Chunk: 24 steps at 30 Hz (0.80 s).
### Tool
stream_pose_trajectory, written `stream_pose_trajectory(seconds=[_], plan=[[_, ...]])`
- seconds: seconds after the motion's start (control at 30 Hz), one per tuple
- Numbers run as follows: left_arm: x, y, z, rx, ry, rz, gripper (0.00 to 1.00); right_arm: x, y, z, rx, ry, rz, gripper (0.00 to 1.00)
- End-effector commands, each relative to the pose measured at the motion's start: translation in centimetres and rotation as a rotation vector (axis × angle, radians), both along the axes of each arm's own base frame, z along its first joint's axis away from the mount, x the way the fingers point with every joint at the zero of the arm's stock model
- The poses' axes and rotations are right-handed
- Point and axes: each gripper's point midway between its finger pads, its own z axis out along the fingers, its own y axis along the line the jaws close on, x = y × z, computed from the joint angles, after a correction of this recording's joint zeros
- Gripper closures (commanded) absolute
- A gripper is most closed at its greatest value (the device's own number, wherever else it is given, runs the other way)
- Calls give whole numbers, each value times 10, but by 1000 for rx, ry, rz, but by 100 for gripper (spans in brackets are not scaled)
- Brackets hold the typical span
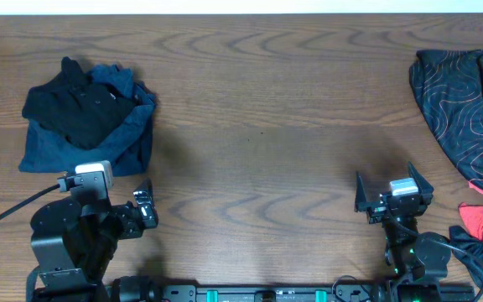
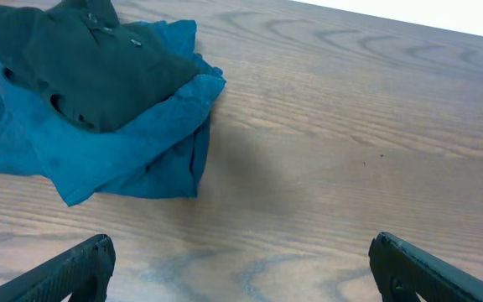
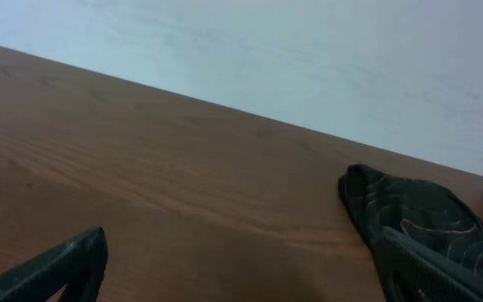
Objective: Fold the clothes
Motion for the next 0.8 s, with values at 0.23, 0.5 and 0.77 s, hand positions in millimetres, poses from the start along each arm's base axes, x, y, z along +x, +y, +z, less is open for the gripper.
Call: stream_pose_trajectory(seconds=[0.23, 0.5, 0.77], plan=[[0, -2, 1, -7, -5, -11, 2, 0, 3, -1, -20, 3, 18, 1], [0, -2, 1, -7, -5, -11, 2, 0, 3, -1, -20, 3, 18, 1], [-2, 6, -2, 84, 0, -11, 2, 0, 3, -1, -20, 3, 18, 1]])
